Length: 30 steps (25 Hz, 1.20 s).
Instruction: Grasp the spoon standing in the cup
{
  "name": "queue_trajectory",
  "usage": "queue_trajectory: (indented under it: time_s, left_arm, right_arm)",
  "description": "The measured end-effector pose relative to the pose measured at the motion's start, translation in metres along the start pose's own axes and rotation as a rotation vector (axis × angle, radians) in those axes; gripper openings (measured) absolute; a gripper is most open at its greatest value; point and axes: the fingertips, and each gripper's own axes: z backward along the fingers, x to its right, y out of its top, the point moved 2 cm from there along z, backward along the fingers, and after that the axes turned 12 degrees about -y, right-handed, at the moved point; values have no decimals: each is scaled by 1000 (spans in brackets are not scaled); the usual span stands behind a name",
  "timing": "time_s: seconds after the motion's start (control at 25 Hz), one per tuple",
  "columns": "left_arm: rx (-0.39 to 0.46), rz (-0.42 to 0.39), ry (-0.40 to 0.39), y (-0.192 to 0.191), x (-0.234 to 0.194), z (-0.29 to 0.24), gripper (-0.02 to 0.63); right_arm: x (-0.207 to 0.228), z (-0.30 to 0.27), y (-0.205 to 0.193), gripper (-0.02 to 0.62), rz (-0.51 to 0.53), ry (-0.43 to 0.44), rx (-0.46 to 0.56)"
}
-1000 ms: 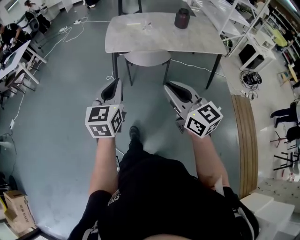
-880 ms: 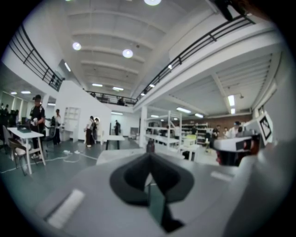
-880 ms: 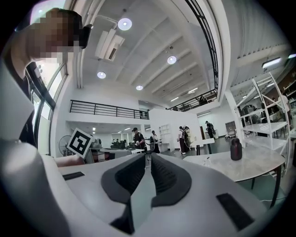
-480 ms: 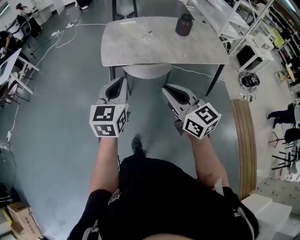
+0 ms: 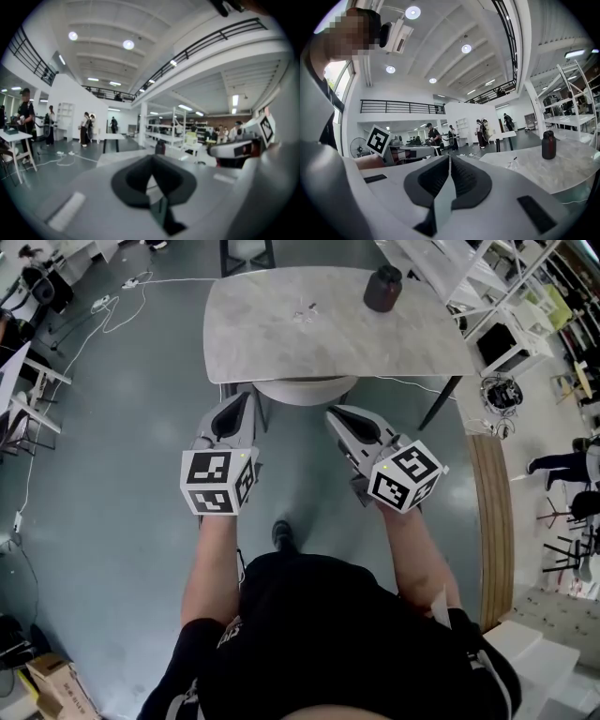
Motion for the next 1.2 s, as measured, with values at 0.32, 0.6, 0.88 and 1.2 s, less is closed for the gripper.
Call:
queue_trajectory:
  time_s: [0.32, 0.6, 0.88, 1.2]
  left_arm:
    - [31, -4, -35, 15, -48, -8, 9]
    - [51, 18, -15, 19, -65, -17, 9]
    - [8, 44, 22, 7, -94, -48, 9]
    - [-13, 43, 58, 28, -135, -122, 9]
  right_arm:
    - [-5, -49, 12, 2, 35, -23, -20]
    - [0, -65, 23, -5, 58, 3, -33]
    - [21, -107, 15, -5, 33, 71, -45]
    - [84, -167, 27, -5, 22, 128, -46]
